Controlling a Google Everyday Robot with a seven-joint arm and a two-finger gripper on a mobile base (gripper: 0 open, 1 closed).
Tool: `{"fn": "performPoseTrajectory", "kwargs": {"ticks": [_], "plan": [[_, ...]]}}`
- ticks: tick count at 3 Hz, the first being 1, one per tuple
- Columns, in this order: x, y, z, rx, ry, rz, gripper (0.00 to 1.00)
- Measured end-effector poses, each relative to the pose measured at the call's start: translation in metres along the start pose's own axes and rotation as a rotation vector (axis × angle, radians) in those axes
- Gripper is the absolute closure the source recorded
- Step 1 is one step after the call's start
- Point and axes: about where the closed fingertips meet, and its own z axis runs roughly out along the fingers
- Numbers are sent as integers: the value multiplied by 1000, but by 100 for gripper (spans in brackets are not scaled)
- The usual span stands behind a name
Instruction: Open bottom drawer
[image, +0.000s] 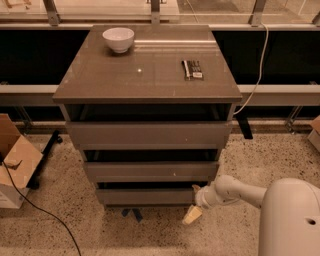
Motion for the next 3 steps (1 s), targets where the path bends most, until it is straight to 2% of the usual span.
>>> {"fn": "performPoseTrajectory", "kwargs": {"ticks": [1, 3], "plan": [[1, -13, 17, -3, -2, -1, 0], [7, -31, 58, -55, -2, 16, 0]]}}
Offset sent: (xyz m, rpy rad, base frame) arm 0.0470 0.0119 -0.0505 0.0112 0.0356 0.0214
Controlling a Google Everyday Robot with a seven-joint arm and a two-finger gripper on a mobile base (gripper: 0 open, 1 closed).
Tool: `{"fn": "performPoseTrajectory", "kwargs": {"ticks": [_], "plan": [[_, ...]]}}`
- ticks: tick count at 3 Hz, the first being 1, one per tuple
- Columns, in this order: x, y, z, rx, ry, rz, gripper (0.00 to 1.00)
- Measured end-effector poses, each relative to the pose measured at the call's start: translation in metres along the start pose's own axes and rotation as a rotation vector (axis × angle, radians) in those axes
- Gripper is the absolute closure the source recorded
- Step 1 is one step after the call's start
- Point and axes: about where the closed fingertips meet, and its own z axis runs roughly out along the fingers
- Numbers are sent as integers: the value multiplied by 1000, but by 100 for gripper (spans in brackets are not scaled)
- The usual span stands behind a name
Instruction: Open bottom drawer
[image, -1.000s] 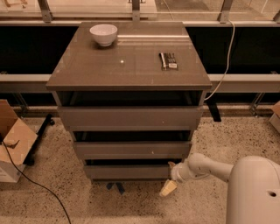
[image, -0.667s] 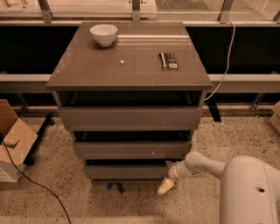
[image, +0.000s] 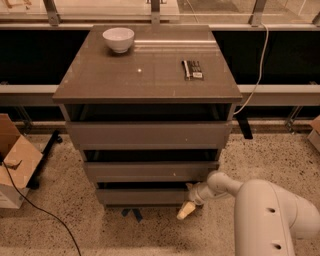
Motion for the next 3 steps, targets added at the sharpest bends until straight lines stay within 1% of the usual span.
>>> {"fn": "performPoseTrajectory", "kwargs": {"ticks": [1, 2, 3], "plan": [[12, -12, 19, -31, -12, 45, 4], [19, -14, 27, -46, -12, 65, 27], [18, -14, 25, -46, -12, 65, 50]]}}
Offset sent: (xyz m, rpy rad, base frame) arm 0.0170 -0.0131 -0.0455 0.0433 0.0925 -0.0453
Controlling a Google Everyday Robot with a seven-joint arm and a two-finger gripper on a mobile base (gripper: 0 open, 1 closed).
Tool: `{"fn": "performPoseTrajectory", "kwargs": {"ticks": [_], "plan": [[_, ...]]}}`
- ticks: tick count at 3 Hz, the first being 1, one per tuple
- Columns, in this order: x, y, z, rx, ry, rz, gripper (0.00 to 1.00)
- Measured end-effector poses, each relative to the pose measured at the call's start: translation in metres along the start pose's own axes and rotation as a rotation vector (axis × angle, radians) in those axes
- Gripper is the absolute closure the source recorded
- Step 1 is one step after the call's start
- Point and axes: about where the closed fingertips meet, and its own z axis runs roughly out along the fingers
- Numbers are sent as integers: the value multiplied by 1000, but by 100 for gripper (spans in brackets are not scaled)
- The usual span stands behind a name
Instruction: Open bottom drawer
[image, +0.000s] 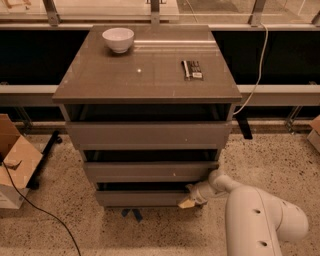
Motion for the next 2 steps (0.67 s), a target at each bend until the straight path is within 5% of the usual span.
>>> {"fn": "performPoseTrajectory", "kwargs": {"ticks": [2], "plan": [[-3, 1, -4, 0, 0, 0, 96]]}}
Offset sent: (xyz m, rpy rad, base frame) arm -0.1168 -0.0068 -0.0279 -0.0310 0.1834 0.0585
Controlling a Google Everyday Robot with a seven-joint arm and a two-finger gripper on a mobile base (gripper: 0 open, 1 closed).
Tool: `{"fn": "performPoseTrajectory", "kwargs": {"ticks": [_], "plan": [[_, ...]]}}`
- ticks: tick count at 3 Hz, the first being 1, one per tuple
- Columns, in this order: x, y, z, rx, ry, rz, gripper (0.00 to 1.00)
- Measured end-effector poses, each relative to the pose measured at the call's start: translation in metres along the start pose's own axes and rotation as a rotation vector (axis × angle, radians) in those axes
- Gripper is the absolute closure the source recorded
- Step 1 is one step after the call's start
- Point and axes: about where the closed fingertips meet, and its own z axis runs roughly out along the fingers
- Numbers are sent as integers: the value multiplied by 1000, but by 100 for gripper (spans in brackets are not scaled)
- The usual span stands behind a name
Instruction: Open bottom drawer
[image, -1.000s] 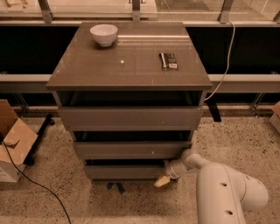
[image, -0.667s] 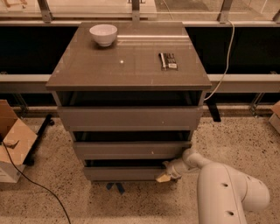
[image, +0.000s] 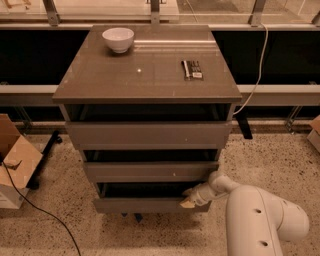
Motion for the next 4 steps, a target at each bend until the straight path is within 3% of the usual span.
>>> {"fn": "performPoseTrajectory", "kwargs": {"ticks": [1, 3, 4], "plan": [[18, 33, 4, -47, 20, 20, 100], [20, 44, 1, -61, 24, 30, 58], [34, 74, 2, -103, 36, 60, 35]]}}
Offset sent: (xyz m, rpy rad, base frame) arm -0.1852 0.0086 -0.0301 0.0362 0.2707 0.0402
